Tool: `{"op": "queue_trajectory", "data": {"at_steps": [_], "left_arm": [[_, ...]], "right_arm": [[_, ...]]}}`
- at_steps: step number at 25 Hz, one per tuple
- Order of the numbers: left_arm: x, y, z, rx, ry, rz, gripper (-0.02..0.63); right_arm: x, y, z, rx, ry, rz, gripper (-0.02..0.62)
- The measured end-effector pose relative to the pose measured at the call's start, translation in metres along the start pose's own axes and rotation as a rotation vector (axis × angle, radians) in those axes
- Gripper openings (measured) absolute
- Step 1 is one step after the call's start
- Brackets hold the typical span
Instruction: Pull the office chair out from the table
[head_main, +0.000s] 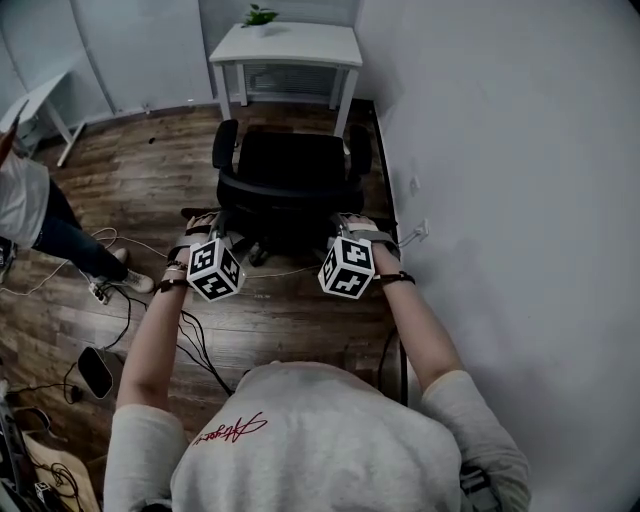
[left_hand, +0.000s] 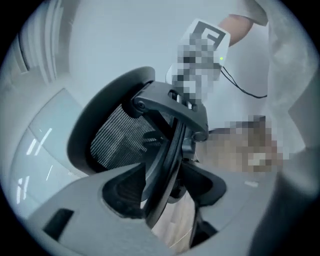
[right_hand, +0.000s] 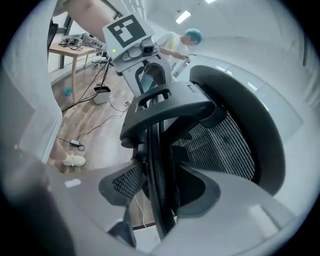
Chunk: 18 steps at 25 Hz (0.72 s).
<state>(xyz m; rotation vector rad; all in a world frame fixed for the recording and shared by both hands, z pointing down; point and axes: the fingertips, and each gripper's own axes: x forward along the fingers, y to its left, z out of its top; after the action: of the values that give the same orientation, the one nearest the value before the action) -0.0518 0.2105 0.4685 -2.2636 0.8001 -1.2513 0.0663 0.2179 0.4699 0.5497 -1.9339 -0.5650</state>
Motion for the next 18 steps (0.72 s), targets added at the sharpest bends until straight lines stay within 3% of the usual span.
{"op": "queue_trajectory", "data": {"at_steps": [4, 10, 15, 18], "left_arm": [[-0.013, -0.002, 0.008, -0.058, -0.067, 0.059, 0.224], [-0.039, 0.005, 0.025, -0.306, -0.235, 0.147, 0.221], [-0.067, -0.002, 0.048, -0.397, -0.355, 0.185, 0.218], [-0.081, -0.003, 0.056, -0.443, -0.406, 0.206, 0.215]], "right_arm": [[-0.010, 0.001, 0.004, 0.058, -0.044, -0.042, 0.210], [-0.032, 0.002, 0.022, 0.225, -0.185, -0.110, 0.195], [-0.060, 0.000, 0.042, 0.390, -0.325, -0.175, 0.179], [-0.071, 0.000, 0.052, 0.480, -0.395, -0.170, 0.176]]}}
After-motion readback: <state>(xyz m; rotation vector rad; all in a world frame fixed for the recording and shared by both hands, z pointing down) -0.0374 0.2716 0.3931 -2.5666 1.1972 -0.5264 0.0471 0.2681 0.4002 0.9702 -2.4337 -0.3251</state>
